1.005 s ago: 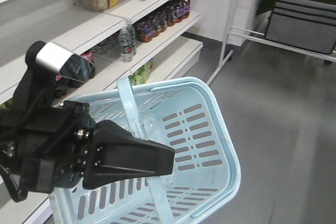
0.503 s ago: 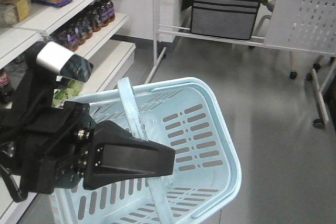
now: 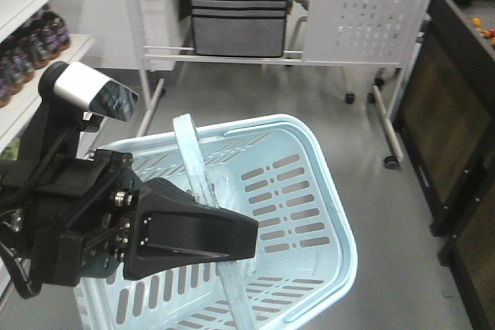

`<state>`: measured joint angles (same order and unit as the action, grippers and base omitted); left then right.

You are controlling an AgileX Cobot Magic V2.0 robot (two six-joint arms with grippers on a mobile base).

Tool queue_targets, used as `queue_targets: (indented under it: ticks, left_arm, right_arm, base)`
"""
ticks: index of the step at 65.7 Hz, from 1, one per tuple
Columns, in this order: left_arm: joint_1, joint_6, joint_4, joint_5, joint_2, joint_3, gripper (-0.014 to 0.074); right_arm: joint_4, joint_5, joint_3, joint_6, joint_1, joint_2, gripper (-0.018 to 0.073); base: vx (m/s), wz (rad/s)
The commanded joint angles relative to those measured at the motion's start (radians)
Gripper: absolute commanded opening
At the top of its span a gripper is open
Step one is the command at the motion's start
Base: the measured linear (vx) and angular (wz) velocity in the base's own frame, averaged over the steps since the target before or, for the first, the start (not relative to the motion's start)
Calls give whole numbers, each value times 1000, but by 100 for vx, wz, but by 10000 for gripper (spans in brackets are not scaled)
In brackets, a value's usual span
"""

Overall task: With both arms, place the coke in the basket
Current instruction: 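Turn the base away from the shelf, holding the basket in the left gripper, then drive the base to the shelf with the red Coca-Cola bottle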

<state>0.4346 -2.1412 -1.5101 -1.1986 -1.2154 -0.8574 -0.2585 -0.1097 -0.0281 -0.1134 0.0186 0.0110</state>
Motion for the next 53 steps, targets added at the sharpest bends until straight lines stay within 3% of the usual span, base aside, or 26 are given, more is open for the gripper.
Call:
queue_targets:
  ticks: [1, 53]
  left_arm:
    - [4, 4, 92, -94, 26, -28, -6]
    - [4, 4, 92, -94, 26, -28, -6]
  right_arm:
    - [-11, 70, -7, 4, -6, 12, -5]
    - [-11, 70, -7, 4, -6, 12, -5]
  base:
    - [15, -42]
    - [16, -26]
